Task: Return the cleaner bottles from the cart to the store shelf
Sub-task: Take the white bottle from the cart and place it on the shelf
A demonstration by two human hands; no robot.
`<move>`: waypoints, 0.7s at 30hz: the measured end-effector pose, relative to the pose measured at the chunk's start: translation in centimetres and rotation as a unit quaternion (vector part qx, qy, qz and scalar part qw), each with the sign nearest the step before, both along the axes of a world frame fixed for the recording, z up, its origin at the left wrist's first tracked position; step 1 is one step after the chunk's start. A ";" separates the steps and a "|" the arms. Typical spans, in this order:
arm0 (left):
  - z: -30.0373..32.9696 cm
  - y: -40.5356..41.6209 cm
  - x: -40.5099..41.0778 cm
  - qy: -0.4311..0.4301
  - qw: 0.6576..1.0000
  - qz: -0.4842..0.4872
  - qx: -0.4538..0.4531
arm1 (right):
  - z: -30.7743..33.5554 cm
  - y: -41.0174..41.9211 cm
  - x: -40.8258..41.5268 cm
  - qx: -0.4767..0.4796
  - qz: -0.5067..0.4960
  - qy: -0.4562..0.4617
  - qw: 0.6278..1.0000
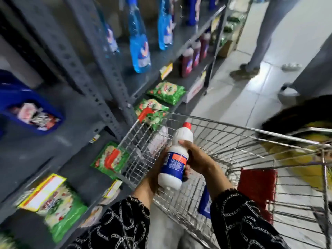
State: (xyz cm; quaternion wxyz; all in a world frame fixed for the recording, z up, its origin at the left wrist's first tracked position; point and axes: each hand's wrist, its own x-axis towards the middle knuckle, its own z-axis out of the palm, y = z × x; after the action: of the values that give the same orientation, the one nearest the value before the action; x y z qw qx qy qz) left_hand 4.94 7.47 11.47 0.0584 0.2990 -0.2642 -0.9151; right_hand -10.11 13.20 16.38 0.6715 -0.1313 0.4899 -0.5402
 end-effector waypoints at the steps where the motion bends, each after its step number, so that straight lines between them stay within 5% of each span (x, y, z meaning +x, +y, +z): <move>1: 2.0 -0.5 1.1 0.015 1.000 -0.020 0.011 | 0.7 -1.1 1.1 -0.006 -0.010 0.015 1.000; 5: 5.9 -1.4 8.6 0.025 0.998 -0.053 -0.034 | 3.2 -4.8 6.9 0.013 -0.029 0.115 0.993; 7: 7.1 -1.6 12.2 -0.045 0.995 -0.027 -0.085 | 3.8 -6.3 10.4 0.031 -0.059 0.185 0.980; 10: 7.1 -1.9 16.4 -0.146 0.966 0.029 -0.209 | 6.6 -7.8 16.4 0.097 -0.089 0.382 0.915; 13: 7.1 -1.8 22.8 -0.048 0.983 0.049 -0.172 | 9.6 -8.3 21.9 0.097 -0.081 0.453 0.882; 15: 9.1 -0.4 27.7 -0.073 0.970 0.060 -0.223 | 10.8 -9.2 24.7 0.008 -0.045 0.375 0.926; 17: 8.6 -0.7 31.5 -0.134 0.971 0.125 -0.156 | 12.2 -9.5 27.9 -0.076 0.011 0.201 0.977; 19: 7.9 -1.1 35.7 -0.140 0.955 0.226 -0.130 | 13.2 -9.4 31.4 -0.102 0.067 0.031 0.992; 21: 9.1 -2.0 37.8 -0.092 0.962 0.234 -0.109 | 14.3 -9.7 34.9 -0.114 0.095 -0.012 0.989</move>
State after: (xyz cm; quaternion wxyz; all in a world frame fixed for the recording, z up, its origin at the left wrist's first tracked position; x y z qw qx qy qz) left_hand 42.79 5.43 20.56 0.2780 0.4272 -0.2891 -0.8103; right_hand 24.82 3.48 30.73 0.7060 -0.2467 0.4023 -0.5280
